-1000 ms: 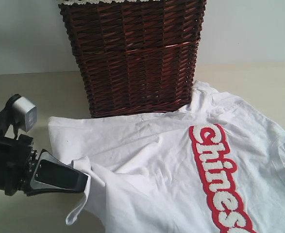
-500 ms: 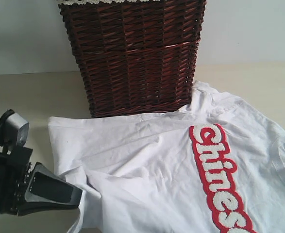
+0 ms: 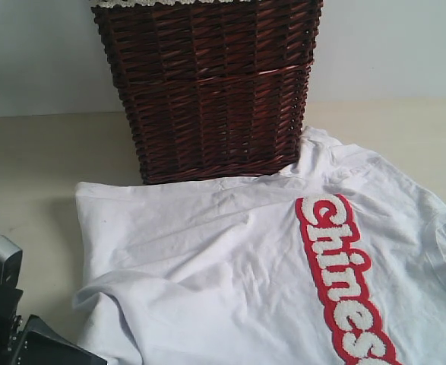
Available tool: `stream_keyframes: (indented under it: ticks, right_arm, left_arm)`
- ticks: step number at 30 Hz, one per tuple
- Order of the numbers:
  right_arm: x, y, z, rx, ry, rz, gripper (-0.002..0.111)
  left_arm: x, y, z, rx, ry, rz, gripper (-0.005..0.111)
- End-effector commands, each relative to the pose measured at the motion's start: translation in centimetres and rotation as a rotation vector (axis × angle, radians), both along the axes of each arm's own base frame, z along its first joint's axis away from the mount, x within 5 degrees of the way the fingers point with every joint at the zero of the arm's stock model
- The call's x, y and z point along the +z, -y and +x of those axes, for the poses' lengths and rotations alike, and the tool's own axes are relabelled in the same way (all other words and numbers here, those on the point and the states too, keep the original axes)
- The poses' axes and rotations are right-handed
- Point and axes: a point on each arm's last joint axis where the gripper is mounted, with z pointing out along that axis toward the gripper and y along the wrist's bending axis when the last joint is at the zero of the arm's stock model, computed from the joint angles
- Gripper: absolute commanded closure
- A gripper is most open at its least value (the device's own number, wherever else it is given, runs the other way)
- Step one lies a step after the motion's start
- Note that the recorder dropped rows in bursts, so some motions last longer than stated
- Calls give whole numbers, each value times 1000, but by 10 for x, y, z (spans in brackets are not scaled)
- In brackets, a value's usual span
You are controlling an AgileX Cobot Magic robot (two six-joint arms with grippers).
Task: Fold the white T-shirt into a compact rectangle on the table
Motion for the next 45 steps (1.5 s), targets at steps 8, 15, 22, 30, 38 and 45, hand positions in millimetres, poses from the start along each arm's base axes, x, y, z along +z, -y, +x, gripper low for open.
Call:
stream_keyframes:
  ticks: [8, 15, 22, 30, 38, 45]
  right_arm:
    - [0, 0, 0, -1, 13, 0, 108]
    - [0, 0, 0, -1, 13, 0, 108]
    - [0, 0, 0, -1, 13, 0, 108]
    - [0, 0, 0, -1, 13, 0, 108]
    - [0, 0, 0, -1, 13, 0, 108]
    - [0, 0, 0, -1, 13, 0, 108]
  left_arm:
    - [0, 0, -5, 1, -20, -18, 83]
    - [1, 0, -5, 1, -16, -18, 45]
    - [48, 0, 64, 458, 135, -305, 45]
    - [74, -11, 125, 555, 449, 15, 49]
    - [46, -6, 138, -92, 938, 311, 83]
    - [3, 13, 145, -233, 927, 359, 107]
